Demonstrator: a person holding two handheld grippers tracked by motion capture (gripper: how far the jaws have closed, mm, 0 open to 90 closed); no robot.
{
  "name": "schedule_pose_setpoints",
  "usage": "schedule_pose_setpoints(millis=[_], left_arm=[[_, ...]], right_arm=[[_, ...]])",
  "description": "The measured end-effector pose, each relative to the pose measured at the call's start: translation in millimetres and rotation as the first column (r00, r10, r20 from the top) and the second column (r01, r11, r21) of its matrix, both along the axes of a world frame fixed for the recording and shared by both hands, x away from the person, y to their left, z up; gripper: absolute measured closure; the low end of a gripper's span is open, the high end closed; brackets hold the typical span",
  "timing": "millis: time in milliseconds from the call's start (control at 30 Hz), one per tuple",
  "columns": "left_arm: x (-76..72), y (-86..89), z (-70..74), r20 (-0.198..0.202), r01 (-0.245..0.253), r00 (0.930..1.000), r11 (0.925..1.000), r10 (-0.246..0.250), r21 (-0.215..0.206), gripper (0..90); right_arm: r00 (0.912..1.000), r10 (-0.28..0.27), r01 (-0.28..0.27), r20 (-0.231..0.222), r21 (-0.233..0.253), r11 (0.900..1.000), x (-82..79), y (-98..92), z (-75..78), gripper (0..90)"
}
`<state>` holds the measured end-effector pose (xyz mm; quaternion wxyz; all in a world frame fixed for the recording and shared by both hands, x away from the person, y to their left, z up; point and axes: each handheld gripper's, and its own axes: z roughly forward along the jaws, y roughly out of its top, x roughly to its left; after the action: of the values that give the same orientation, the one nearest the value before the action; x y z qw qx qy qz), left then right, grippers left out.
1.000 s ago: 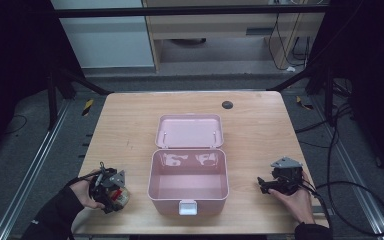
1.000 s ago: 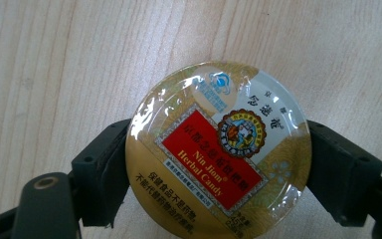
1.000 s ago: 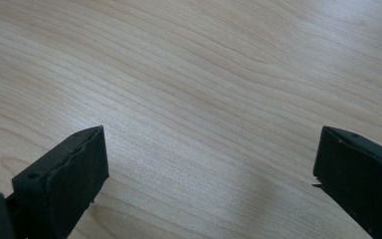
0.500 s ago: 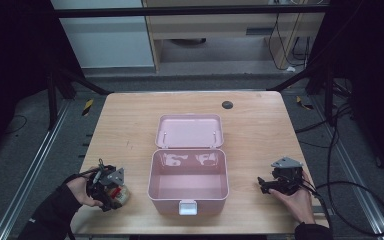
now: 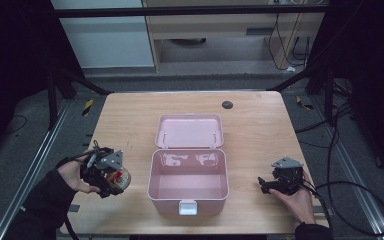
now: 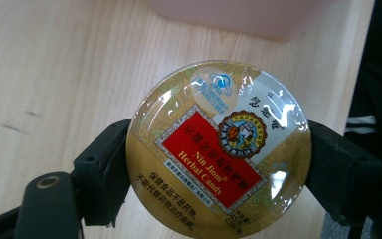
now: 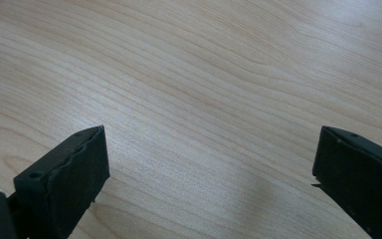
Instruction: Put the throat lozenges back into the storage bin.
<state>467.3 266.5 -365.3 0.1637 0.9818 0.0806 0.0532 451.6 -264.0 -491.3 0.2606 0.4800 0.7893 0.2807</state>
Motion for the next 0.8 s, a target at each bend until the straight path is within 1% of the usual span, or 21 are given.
schedule_pose_setpoints(millis=[200, 333, 500, 533, 700, 800], left_arm=[[-0.6, -10.3, 24.1, 0.032, 0.022, 0.9993, 0.9995, -0.022, -0.020, 19.4], [0.2, -17.8, 36.5, 0.039, 0.033, 0.9987, 0.9989, -0.032, -0.035, 19.4], [1.7, -30.0, 47.2, 0.042, 0.046, 0.9981, 0.9987, -0.045, -0.022, 19.4], [2.6, -32.5, 49.2, 0.048, 0.056, 0.9973, 0.9983, -0.055, -0.018, 19.4], [5.1, -45.5, 56.0, 0.051, 0.068, 0.9964, 0.9974, -0.067, -0.021, 19.4], [6.2, -54.5, 57.9, 0.056, 0.080, 0.9953, 0.9963, -0.079, -0.031, 19.4]], right_arm=[[1.0000, 0.000, 0.000, 0.002, 0.002, 1.000, -0.1, 0.0, 0.1, 1.8], [1.0000, 0.000, 0.000, 0.002, 0.001, 1.000, -0.1, -0.1, 0.1, 1.8], [1.0000, 0.000, 0.000, 0.003, 0.004, 1.000, -0.2, -0.2, 0.3, 1.9], [1.0000, 0.000, 0.000, 0.003, 0.004, 1.000, -0.2, -0.3, 0.4, 1.9], [1.0000, 0.001, -0.001, 0.003, 0.004, 1.000, -0.2, -0.2, 0.4, 1.9], [1.0000, 0.001, -0.001, 0.002, 0.003, 1.000, -0.2, -0.5, 0.7, 1.9]])
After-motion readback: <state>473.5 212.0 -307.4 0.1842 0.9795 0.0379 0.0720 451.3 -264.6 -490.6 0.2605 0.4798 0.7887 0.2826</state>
